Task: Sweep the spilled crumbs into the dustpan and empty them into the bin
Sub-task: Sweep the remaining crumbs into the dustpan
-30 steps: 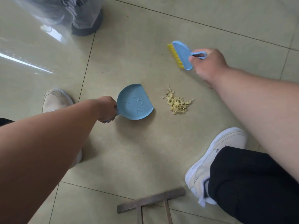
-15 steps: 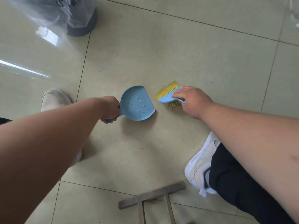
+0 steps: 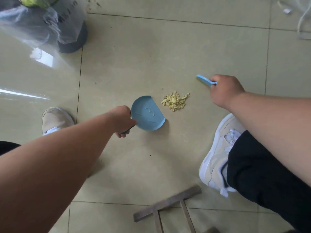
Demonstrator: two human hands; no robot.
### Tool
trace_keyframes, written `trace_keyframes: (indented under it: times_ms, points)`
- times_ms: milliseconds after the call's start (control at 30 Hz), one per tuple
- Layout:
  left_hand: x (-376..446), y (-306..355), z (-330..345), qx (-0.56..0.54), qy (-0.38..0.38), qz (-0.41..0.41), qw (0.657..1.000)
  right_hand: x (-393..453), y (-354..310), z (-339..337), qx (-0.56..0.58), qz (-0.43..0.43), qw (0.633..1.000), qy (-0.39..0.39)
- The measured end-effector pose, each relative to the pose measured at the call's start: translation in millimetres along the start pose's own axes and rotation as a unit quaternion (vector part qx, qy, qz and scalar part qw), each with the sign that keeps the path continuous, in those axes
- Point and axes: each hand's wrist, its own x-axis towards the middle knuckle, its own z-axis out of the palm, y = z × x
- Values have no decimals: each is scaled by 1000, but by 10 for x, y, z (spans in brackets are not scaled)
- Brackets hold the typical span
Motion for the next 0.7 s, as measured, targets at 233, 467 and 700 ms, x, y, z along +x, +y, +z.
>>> trace_keyframes:
  times_ms: [233,467,700]
  points:
    - [87,110,70,-16,-1,-20,1000,-221,-355,287,-2,-60,998,-6]
    - [90,260,172,-55,-13,-33,998,-568,-862,648,35,-118,990,-62]
    - [114,343,242,-68,-12,-37,997,-809,-1178,747,76,-172,978,-93]
